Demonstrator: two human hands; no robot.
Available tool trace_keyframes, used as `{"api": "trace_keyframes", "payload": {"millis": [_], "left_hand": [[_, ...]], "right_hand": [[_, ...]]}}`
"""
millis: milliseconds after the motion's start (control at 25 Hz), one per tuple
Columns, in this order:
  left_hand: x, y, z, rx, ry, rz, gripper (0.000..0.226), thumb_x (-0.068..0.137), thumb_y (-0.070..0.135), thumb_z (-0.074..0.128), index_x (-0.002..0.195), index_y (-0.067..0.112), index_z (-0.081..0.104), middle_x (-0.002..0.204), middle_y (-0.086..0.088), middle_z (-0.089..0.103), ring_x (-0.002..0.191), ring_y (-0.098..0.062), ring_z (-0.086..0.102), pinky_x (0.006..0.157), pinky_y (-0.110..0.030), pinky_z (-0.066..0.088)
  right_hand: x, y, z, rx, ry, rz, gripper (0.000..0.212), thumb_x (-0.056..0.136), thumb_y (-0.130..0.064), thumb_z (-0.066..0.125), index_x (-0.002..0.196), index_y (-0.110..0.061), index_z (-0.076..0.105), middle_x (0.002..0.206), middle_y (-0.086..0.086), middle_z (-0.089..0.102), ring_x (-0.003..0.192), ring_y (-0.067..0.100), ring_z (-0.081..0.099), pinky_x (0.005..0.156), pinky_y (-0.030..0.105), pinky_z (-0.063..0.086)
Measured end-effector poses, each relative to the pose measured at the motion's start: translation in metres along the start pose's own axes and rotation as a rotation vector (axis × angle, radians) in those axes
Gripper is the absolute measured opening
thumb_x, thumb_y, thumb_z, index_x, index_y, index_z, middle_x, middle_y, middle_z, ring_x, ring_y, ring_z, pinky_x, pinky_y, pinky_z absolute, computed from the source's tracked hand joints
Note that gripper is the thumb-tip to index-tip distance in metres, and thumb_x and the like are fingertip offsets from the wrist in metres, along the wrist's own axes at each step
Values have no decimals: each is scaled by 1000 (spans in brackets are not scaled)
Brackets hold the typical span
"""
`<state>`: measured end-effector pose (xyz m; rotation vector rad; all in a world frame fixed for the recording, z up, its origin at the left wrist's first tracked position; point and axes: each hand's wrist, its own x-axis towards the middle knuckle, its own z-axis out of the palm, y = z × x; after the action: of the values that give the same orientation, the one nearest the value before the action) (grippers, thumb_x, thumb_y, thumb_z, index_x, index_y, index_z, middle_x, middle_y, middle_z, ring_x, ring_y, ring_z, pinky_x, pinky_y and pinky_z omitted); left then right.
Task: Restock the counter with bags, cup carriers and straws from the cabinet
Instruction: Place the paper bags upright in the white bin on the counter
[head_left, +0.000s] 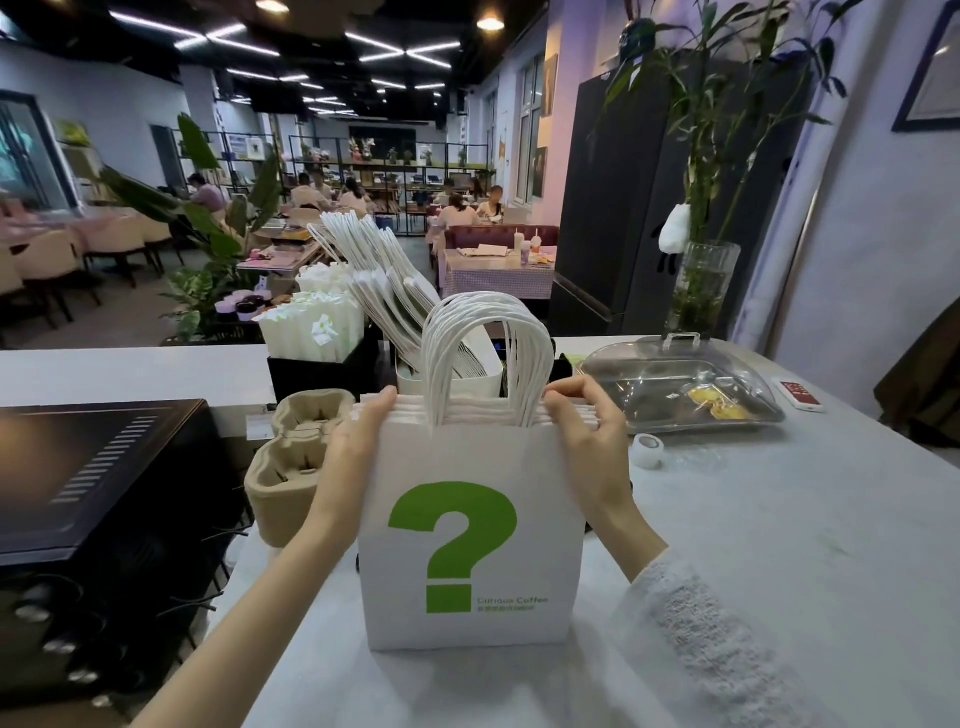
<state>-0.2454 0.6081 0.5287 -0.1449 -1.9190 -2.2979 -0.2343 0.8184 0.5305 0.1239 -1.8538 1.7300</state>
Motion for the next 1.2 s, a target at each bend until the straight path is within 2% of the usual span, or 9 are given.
{"api": "trace_keyframes", "payload": {"millis": [80,240,480,640,720,840,960,1080,1200], "left_hand": [[0,1,1,0,-30,-47,33,91,42,52,68,27,70,71,-1,67,73,-22,62,70,-35,47],[5,3,4,-1,-6,-36,31,91,36,50,69,26,67,71,-1,63,72,-20,58,64,-32,44],[11,-1,6,-41,11,-96,39,84,56,58,77,20,72,83,-11,70,80,-28,66,79,-40,50],[17,-4,8,-4,58,-25,39,79,47,54,79,9,64,79,-15,57,74,-26,54,66,-35,42],[19,-4,7,26,50,-12,45,77,47,52,81,4,66,79,-14,57,74,-25,54,64,-33,42],[16,-6,6,6,23,-32,43,89,52,49,80,16,72,77,-4,69,75,-20,64,68,-32,48],[7,-18,-1,-140,30,-58,51,94,60,36,83,29,75,83,2,75,81,-15,70,75,-30,54],[-3,-36,-6,-223,-10,-90,62,98,55,25,76,32,78,75,1,74,69,-12,70,61,-21,56],[-10,-56,-10,-319,16,-44,58,98,51,28,79,31,79,79,1,75,73,-10,72,61,-19,57]], "right_hand": [[1,2,-1,2,-8,6,8,86,-14,57,83,-19,63,82,-7,66,78,8,58,73,25,48],[3,2,1,-1,25,-9,11,81,-17,54,86,-17,64,85,-7,67,81,3,59,73,10,45],[2,0,1,-14,49,-40,17,85,-3,54,77,-13,64,74,-12,65,72,-1,57,70,10,44],[1,1,4,-12,63,-51,20,86,0,54,76,-14,64,73,-12,65,74,0,57,73,11,44],[1,1,4,-14,76,-52,19,87,-1,55,77,-13,64,74,-13,65,75,-1,57,73,9,43],[1,2,2,-2,44,28,8,91,-11,59,85,-12,65,77,-20,66,74,-7,57,66,5,43],[3,2,-3,25,-27,138,9,92,-22,61,93,-14,65,80,-28,66,69,-10,59,59,10,48],[-3,1,-7,122,-72,219,12,90,-37,63,91,-25,64,79,-13,70,66,4,64,56,21,52],[-15,10,-13,220,-116,288,47,74,-64,65,90,-20,65,80,5,69,71,19,65,56,27,52]]}}
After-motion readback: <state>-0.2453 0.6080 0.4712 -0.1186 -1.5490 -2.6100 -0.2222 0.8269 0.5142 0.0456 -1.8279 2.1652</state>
